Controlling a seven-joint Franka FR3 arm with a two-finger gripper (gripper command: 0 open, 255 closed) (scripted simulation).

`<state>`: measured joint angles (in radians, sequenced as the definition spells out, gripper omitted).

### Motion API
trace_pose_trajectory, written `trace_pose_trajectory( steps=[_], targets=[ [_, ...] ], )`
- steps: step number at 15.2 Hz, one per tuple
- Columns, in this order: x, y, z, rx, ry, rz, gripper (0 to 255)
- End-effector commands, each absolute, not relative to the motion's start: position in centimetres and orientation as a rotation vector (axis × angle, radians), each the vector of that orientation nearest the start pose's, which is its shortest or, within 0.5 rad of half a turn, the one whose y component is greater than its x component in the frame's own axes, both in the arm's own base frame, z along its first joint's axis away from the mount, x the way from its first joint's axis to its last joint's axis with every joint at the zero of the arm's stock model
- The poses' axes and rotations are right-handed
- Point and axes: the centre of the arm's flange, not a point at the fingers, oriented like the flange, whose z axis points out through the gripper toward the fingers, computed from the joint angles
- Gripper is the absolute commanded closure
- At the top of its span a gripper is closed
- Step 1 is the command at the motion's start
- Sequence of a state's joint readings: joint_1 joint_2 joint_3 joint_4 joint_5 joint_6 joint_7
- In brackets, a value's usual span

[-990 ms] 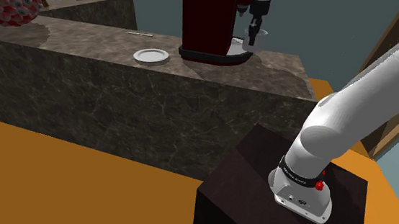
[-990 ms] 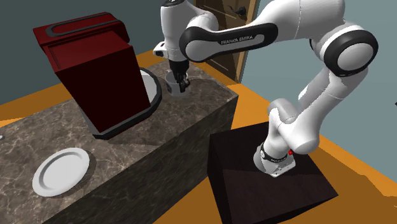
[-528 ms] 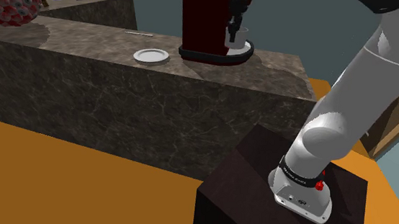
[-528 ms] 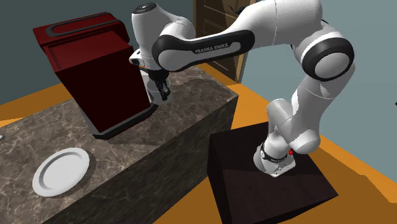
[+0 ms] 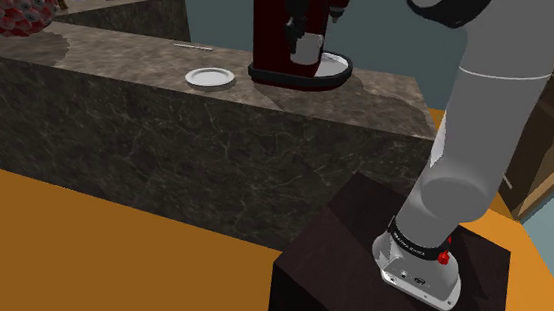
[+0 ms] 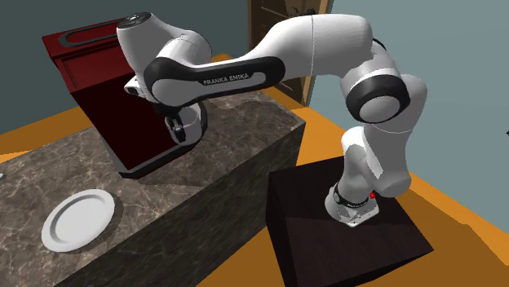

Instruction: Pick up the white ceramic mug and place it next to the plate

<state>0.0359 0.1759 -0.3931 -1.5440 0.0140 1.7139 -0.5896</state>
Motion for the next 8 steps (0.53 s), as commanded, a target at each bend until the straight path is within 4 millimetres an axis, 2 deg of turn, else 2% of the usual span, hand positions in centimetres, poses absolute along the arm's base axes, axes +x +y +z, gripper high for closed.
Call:
trace_pose_trajectory(
  steps=[1, 8],
  targets=[
    [60.9, -18.3, 55.7, -3.167, -0.387, 0.023, 255],
    [69.3, -15.4, 55.8, -3.167, -0.387, 0.023, 255]
  ],
)
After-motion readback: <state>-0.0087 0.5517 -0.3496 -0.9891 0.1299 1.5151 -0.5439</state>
